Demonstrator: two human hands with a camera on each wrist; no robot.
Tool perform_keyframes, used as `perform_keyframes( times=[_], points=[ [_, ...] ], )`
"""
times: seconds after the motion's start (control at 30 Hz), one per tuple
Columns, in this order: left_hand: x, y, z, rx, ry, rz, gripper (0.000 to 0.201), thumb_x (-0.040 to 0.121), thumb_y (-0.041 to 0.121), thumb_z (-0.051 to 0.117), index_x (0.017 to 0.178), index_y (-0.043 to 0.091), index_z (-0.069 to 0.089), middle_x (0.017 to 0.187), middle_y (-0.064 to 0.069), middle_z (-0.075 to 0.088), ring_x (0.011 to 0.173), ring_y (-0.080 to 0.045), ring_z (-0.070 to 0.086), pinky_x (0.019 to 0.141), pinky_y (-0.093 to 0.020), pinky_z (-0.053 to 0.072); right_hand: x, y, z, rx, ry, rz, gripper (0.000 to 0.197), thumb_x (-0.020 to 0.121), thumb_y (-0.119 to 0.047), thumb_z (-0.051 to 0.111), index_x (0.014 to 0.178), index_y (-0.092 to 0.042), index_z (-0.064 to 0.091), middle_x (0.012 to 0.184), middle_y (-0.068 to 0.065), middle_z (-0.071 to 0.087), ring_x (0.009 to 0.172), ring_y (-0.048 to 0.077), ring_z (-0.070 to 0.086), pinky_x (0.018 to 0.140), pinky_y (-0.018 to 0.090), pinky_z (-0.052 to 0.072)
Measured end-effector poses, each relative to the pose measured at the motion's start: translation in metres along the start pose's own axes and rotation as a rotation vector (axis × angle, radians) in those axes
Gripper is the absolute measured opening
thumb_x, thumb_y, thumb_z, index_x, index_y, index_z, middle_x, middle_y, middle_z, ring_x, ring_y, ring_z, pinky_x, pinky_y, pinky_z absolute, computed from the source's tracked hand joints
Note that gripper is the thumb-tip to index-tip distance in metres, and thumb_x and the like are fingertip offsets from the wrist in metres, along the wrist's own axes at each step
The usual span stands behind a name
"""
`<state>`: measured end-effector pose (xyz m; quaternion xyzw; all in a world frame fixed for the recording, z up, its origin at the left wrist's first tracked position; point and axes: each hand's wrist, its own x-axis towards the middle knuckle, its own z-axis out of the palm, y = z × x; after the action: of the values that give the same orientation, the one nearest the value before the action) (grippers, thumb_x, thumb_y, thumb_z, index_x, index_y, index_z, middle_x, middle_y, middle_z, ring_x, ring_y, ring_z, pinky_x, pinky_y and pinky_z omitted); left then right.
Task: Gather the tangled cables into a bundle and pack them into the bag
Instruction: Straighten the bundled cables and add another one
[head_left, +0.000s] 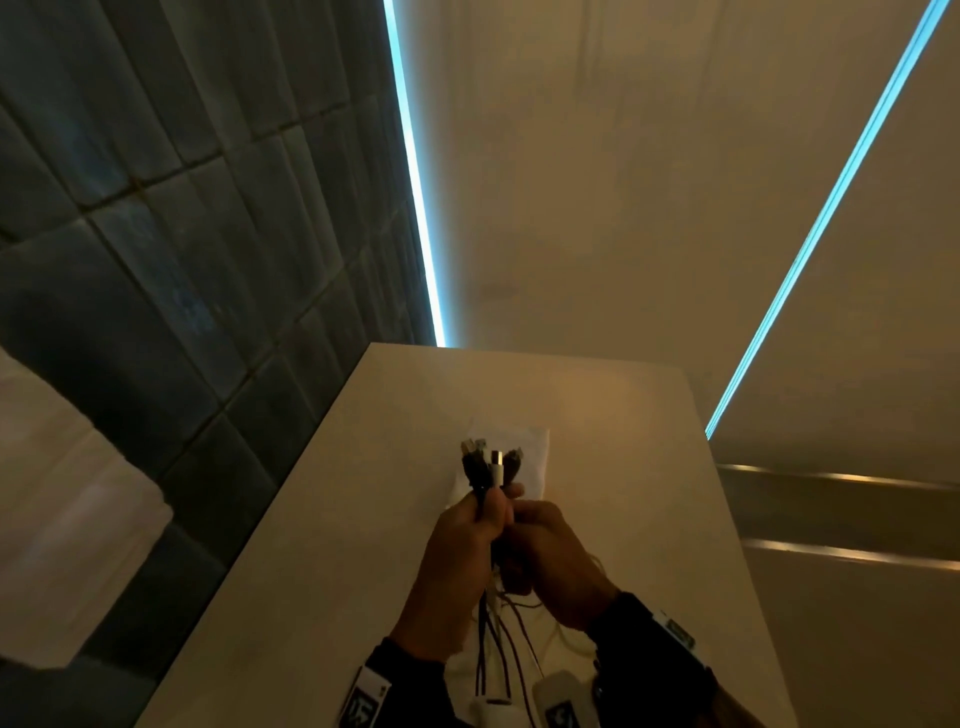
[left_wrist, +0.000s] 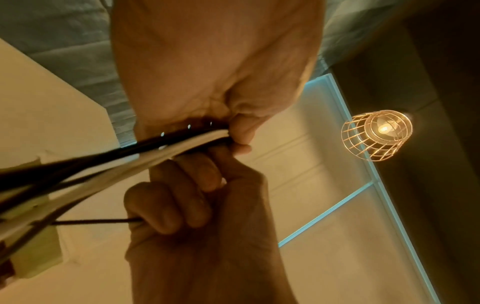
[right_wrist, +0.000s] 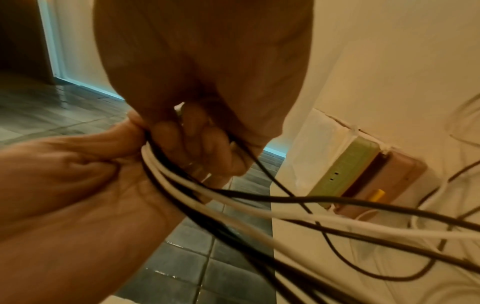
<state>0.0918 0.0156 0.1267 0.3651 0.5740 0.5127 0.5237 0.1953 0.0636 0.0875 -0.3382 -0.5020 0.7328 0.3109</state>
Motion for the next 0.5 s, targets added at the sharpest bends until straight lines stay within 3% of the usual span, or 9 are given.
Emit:
perform_keyframes(
  times=[0.07, 0.13, 0.2, 0.27, 0.3, 0.37, 0.5],
  points=[
    [0.001, 0.003, 0.002, -0.061, 0.040, 0.036, 0.034, 0.100, 0.027, 0.042, 0.085, 0.004, 0.062, 0.103, -0.004, 0.072, 0.095, -0.006, 0.068, 0.072, -0.025, 0.055, -0.001, -0.003, -0.001, -0.009, -0.025, 0.000, 0.038, 0.096, -0.002, 0.044, 0.065, -0.016, 0.061, 0.051, -0.003, 0.038, 0.042, 0.009, 0.028, 0.044, 0.024, 0.021],
    [0.001, 0.006, 0.002, -0.146, 0.069, 0.061, 0.036, 0.100, 0.028, 0.040, 0.080, 0.003, 0.054, 0.092, -0.007, 0.074, 0.099, -0.015, 0.069, 0.073, -0.032, 0.055, -0.002, -0.001, -0.003, -0.043, -0.057, -0.026, 0.038, 0.097, -0.008, 0.048, 0.063, -0.019, 0.060, 0.052, -0.003, 0.038, 0.044, 0.010, 0.027, 0.046, 0.026, 0.021],
    [0.001, 0.009, -0.002, -0.275, 0.096, 0.093, 0.034, 0.098, 0.032, 0.042, 0.078, 0.007, 0.051, 0.068, -0.002, 0.066, 0.079, -0.022, 0.069, 0.066, -0.036, 0.051, -0.004, 0.004, -0.008, -0.088, -0.075, -0.063, 0.031, 0.096, -0.017, 0.054, 0.067, -0.017, 0.064, 0.055, -0.001, 0.038, 0.047, 0.012, 0.029, 0.048, 0.027, 0.022],
    [0.003, 0.013, -0.011, -0.373, 0.146, 0.150, 0.032, 0.093, 0.038, 0.044, 0.078, 0.009, 0.048, 0.057, 0.000, 0.041, 0.051, -0.016, 0.047, 0.053, -0.030, 0.040, -0.007, 0.014, -0.014, -0.128, -0.060, -0.087, 0.027, 0.092, -0.025, 0.059, 0.072, -0.010, 0.067, 0.056, -0.002, 0.038, 0.048, 0.010, 0.030, 0.048, 0.025, 0.023],
    [0.005, 0.014, -0.016, -0.378, 0.174, 0.176, 0.033, 0.093, 0.039, 0.043, 0.078, 0.010, 0.047, 0.058, 0.001, 0.034, 0.047, -0.013, 0.033, 0.049, -0.027, 0.032, -0.008, 0.020, -0.018, -0.159, -0.038, -0.093, 0.028, 0.091, -0.027, 0.060, 0.073, -0.008, 0.067, 0.055, -0.004, 0.039, 0.047, 0.008, 0.031, 0.048, 0.023, 0.023],
    [0.009, 0.017, -0.027, -0.364, 0.211, 0.206, 0.033, 0.097, 0.036, 0.039, 0.078, 0.010, 0.047, 0.057, 0.003, 0.028, 0.046, -0.010, 0.020, 0.045, -0.025, 0.021, -0.008, 0.035, -0.025, -0.277, 0.022, -0.106, 0.029, 0.091, -0.029, 0.060, 0.072, -0.009, 0.069, 0.053, -0.010, 0.046, 0.047, 0.004, 0.036, 0.047, 0.019, 0.029],
    [0.011, 0.020, -0.037, -0.308, 0.260, 0.202, 0.034, 0.102, 0.031, 0.035, 0.077, 0.011, 0.047, 0.053, 0.005, 0.029, 0.042, -0.008, 0.019, 0.041, -0.024, 0.018, 0.001, 0.065, -0.042, -0.552, 0.133, -0.152, 0.031, 0.092, -0.027, 0.060, 0.064, -0.018, 0.069, 0.061, -0.012, 0.063, 0.058, -0.003, 0.054, 0.064, 0.011, 0.040]
  ],
)
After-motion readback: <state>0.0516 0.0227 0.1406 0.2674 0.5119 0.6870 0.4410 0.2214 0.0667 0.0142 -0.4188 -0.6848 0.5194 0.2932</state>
